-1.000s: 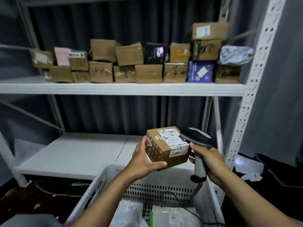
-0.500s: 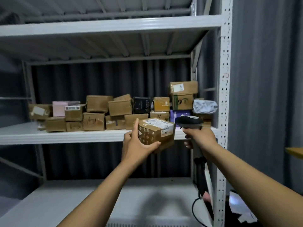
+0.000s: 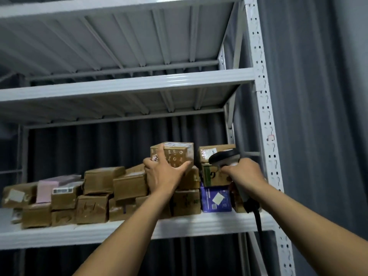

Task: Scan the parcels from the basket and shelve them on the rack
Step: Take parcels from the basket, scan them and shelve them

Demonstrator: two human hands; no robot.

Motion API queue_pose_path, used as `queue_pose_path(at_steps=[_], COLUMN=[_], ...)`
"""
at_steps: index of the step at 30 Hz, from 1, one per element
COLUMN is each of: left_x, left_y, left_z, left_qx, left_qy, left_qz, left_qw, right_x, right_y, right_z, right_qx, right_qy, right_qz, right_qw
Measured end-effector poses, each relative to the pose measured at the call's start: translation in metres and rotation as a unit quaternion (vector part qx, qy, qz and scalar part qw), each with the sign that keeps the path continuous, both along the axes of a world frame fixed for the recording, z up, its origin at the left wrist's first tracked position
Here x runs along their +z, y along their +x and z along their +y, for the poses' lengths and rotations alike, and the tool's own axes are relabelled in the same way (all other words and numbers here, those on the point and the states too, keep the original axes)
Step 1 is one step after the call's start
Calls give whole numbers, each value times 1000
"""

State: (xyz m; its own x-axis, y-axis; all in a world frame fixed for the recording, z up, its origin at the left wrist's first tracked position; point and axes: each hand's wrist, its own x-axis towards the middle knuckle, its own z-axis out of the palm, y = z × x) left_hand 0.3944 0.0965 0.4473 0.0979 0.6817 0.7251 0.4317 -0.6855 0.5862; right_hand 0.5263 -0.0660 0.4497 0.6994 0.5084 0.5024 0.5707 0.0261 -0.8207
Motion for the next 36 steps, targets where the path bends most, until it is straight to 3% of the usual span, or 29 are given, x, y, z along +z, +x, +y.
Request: queue_pose_path(at_steps=[9, 17, 23, 36], left_x=[17, 12, 13, -23], left_y=[87, 123, 113, 19], left_z=[51, 87, 102, 39], left_qx=[89, 3, -63, -28], left_qy=[11, 3, 3, 45], left_qz=[66, 116, 158, 252], left_qw=[994, 993, 985, 966], right_x=[7, 5, -2, -35], right_y=[53, 85, 89, 22], right_z=[46, 63, 67, 20], right_qx=[-15, -11, -20, -11], right_qy=[-37, -27, -48, -131], right_qz=[-5, -3, -2, -47], right_qw=[999, 1000, 999, 990])
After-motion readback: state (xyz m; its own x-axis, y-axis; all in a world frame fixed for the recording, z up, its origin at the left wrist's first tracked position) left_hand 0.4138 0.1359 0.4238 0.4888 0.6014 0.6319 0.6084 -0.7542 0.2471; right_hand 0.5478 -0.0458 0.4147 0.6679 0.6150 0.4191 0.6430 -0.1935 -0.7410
